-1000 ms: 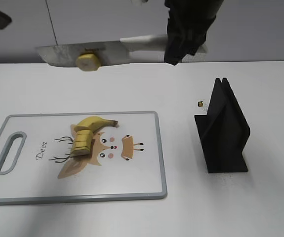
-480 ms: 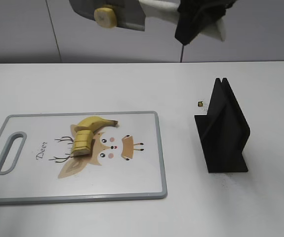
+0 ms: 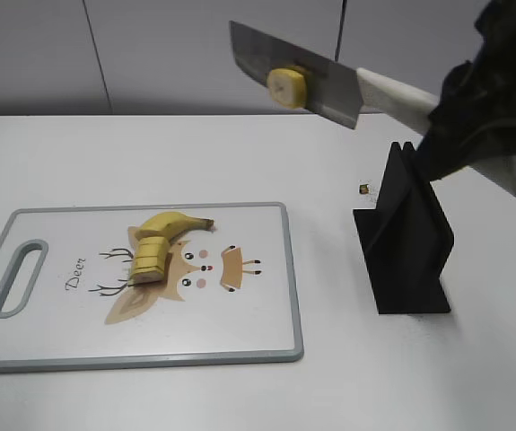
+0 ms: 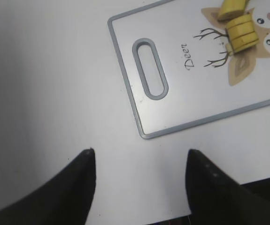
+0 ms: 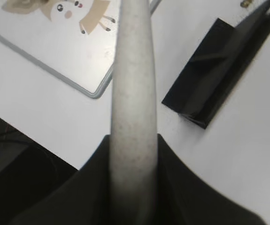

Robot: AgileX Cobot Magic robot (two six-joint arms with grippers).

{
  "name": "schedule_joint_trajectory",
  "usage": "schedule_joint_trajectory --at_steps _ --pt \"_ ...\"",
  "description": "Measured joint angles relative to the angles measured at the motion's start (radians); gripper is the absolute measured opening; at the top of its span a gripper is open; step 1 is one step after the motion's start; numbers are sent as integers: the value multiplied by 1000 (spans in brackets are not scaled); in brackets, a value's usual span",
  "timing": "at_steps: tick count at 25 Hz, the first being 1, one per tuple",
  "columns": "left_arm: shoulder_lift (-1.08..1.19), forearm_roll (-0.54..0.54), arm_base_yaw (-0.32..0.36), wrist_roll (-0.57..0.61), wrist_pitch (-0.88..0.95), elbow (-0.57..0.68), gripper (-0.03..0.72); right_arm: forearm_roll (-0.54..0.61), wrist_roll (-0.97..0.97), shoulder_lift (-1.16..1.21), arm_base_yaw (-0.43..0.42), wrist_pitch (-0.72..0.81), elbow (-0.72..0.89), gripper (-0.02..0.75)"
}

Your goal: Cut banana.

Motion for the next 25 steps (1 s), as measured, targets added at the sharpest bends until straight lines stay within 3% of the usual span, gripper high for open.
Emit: schedule_joint_trajectory --at_steps 10,18,25 --pt "-405 26 0 -44 -49 241 588 -147 462 -254 0 -103 137 159" --pt "-727 44 0 -157 -41 373 588 -153 530 -314 0 -83 158 159" --pt "-873 92 1 -173 -85 458 588 -172 584 -313 0 -103 276 160"
